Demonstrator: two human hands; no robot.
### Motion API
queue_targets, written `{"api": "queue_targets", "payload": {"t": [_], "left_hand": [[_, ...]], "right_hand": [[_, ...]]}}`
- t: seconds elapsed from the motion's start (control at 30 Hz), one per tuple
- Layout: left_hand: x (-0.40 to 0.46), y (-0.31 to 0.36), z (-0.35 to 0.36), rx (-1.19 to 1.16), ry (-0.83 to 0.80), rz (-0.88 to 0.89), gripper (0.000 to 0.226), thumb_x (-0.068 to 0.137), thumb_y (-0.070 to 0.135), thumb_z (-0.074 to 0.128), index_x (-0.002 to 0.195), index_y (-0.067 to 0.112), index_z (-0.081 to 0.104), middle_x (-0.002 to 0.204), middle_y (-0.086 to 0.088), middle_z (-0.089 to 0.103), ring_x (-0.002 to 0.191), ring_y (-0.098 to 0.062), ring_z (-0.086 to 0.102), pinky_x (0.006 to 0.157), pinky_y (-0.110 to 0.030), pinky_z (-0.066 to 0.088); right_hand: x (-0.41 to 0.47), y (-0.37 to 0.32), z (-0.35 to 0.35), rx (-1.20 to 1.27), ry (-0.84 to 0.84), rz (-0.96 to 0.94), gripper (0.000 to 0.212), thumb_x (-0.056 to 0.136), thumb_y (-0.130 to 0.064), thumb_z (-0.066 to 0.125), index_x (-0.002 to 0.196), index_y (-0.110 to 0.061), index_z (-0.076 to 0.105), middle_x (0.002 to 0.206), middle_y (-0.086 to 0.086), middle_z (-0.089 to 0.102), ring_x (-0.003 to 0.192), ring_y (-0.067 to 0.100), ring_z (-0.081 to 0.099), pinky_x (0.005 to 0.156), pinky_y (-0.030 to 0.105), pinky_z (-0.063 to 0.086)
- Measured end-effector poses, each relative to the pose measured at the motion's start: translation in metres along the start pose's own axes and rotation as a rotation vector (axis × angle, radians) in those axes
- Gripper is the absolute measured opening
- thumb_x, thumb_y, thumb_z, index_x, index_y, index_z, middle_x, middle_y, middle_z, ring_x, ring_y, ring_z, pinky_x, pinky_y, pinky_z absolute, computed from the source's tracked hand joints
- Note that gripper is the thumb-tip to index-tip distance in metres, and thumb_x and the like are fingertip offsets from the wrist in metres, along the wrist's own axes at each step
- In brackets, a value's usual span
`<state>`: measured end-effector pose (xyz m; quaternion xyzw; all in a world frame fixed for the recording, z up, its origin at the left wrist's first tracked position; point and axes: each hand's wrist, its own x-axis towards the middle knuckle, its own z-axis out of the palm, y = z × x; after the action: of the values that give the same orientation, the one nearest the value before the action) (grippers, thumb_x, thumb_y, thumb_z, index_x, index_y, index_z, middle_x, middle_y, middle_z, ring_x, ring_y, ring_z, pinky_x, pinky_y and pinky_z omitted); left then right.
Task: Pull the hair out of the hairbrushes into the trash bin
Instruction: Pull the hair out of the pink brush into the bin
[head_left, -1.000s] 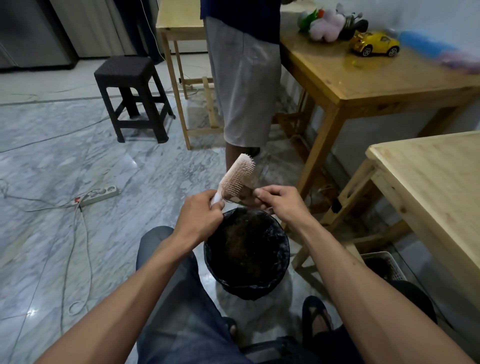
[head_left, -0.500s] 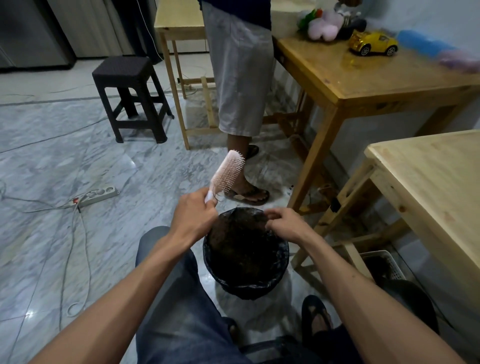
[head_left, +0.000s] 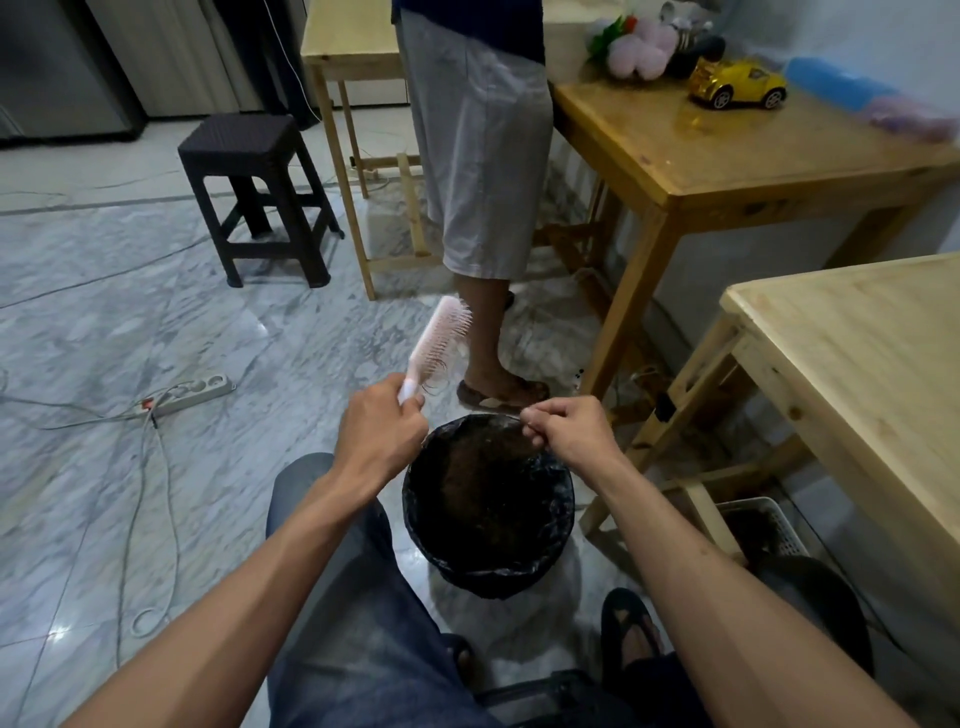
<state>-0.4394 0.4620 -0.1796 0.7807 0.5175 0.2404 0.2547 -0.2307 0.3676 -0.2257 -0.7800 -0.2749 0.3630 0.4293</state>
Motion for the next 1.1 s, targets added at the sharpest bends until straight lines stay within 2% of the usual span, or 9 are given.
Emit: {"api": "queue_targets", "payload": {"t": [0.13, 0.3, 0.47, 0.63, 0.7, 0.83, 0.93, 1.0, 1.1], "left_hand": [[0.001, -0.001, -0.003, -0.007, -0.005, 0.026, 0.009, 0.094, 0.019, 0.056, 0.087, 0.015, 0.062, 0.061, -0.002, 0.055, 0.053, -0.020, 0.049, 0.047, -0.030, 0.030], [-0.002, 0.002, 0.003, -0.005, -0.081, 0.050, 0.007, 0.093, 0.020, 0.057, 0.092, 0.017, 0.062, 0.060, 0.002, 0.053, 0.050, -0.016, 0.047, 0.046, -0.028, 0.027], [-0.007, 0.004, 0.006, -0.010, -0.206, 0.065, 0.020, 0.086, 0.018, 0.062, 0.106, 0.018, 0.065, 0.067, 0.002, 0.059, 0.055, -0.014, 0.053, 0.047, -0.027, 0.035], [-0.006, 0.000, 0.007, 0.027, -0.270, 0.080, 0.028, 0.089, 0.012, 0.059, 0.116, 0.015, 0.063, 0.081, -0.007, 0.064, 0.067, -0.020, 0.057, 0.055, -0.032, 0.041], [-0.004, -0.006, 0.005, 0.038, -0.221, 0.034, 0.024, 0.091, 0.016, 0.059, 0.115, 0.014, 0.062, 0.081, -0.007, 0.063, 0.065, -0.020, 0.055, 0.053, -0.032, 0.039], [-0.003, -0.011, 0.000, 0.175, -0.115, 0.041, 0.021, 0.094, 0.024, 0.057, 0.114, 0.022, 0.061, 0.081, -0.005, 0.065, 0.070, -0.028, 0.057, 0.058, -0.036, 0.043], [-0.006, -0.008, 0.000, 0.195, -0.108, 0.098, 0.018, 0.096, 0.023, 0.054, 0.113, 0.023, 0.059, 0.083, -0.004, 0.064, 0.071, -0.028, 0.056, 0.057, -0.036, 0.042], [-0.007, -0.007, 0.003, 0.210, -0.114, 0.143, 0.015, 0.096, 0.022, 0.052, 0.110, 0.023, 0.057, 0.084, -0.002, 0.063, 0.073, -0.028, 0.055, 0.056, -0.034, 0.038], [-0.007, -0.006, 0.006, 0.230, -0.118, 0.210, 0.014, 0.096, 0.024, 0.051, 0.110, 0.024, 0.056, 0.086, -0.001, 0.060, 0.075, -0.029, 0.055, 0.056, -0.035, 0.039]], "right_hand": [[0.001, 0.010, -0.002, -0.176, 0.005, 0.097, 0.014, 0.093, -0.023, 0.076, 0.080, -0.019, 0.082, 0.076, -0.002, 0.080, 0.074, 0.012, 0.073, 0.088, 0.043, 0.063], [-0.010, -0.017, -0.003, -0.222, -0.136, 0.000, 0.051, 0.094, -0.024, 0.061, 0.144, -0.026, 0.058, 0.122, -0.007, 0.062, 0.103, 0.013, 0.059, 0.081, 0.029, 0.048], [-0.011, -0.038, 0.006, 0.190, -0.192, -0.021, 0.041, 0.089, -0.057, 0.070, 0.118, -0.028, 0.071, 0.116, -0.002, 0.076, 0.108, 0.014, 0.072, 0.099, 0.036, 0.055], [-0.008, -0.038, 0.009, 0.266, -0.042, -0.034, 0.015, 0.094, -0.021, 0.076, 0.085, -0.009, 0.080, 0.082, 0.008, 0.078, 0.075, 0.018, 0.070, 0.083, 0.035, 0.062], [-0.009, -0.035, 0.006, 0.247, 0.034, 0.014, 0.017, 0.095, -0.017, 0.074, 0.082, -0.010, 0.080, 0.076, 0.005, 0.076, 0.067, 0.013, 0.067, 0.069, 0.025, 0.059], [-0.007, -0.015, -0.004, 0.148, 0.136, 0.084, 0.022, 0.093, -0.019, 0.075, 0.072, -0.016, 0.080, 0.068, -0.003, 0.076, 0.068, 0.013, 0.068, 0.068, 0.027, 0.055], [-0.006, -0.008, -0.005, 0.007, 0.048, 0.127, 0.018, 0.095, -0.021, 0.072, 0.079, -0.019, 0.082, 0.077, -0.002, 0.077, 0.076, 0.014, 0.068, 0.068, 0.027, 0.052], [-0.005, -0.012, -0.004, -0.025, -0.027, 0.138, 0.016, 0.095, -0.024, 0.068, 0.104, -0.022, 0.081, 0.096, -0.004, 0.075, 0.095, 0.015, 0.068, 0.083, 0.030, 0.053], [-0.001, -0.024, 0.000, 0.198, -0.104, 0.087, 0.023, 0.097, -0.043, 0.066, 0.115, -0.029, 0.070, 0.103, -0.009, 0.071, 0.109, 0.018, 0.069, 0.101, 0.037, 0.054]]}}
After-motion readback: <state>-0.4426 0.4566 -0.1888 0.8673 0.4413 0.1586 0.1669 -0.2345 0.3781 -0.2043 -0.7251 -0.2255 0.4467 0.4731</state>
